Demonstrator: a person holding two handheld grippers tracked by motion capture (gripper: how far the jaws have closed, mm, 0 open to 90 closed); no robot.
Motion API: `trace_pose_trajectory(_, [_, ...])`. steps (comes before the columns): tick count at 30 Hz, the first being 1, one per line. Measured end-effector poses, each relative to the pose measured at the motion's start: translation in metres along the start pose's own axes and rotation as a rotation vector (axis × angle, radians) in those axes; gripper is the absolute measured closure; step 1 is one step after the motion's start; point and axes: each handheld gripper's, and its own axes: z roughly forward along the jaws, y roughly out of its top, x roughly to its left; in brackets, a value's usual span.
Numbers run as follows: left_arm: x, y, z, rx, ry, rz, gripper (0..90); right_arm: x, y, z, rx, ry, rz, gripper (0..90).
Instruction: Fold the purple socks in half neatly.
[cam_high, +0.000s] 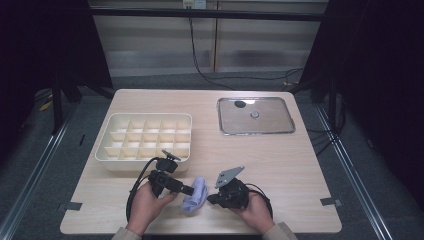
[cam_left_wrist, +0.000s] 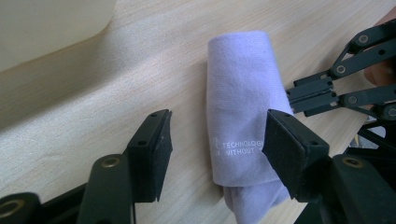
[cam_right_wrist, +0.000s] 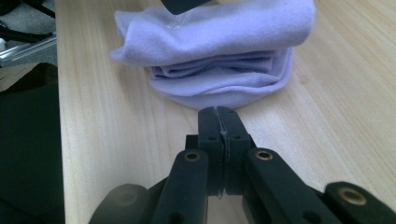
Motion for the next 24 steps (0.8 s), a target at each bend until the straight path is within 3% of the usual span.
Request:
trace_pose_trajectory(13, [-0.0003, -0.0009, 0.0, 0.015, 0.009, 0.022, 37.9, 0.0024, 0.0006, 0.0011, -0.001, 0.0, -0.011, 88.7])
trace_pose_trajectory(17, [-0.001, -0.0014, 0.0018, 0.001, -0.012, 0.004, 35.2, 0.0037, 0.0012, 0.0016, 0.001, -0.004, -0.023, 88.7])
trace_pose_trajectory(24, [-0.0018, -0.0014, 0.0072, 0.028, -0.01, 0.001, 38.4, 0.0042, 0.0016, 0.0022, 0.002, -0.003, -0.023, 88.8])
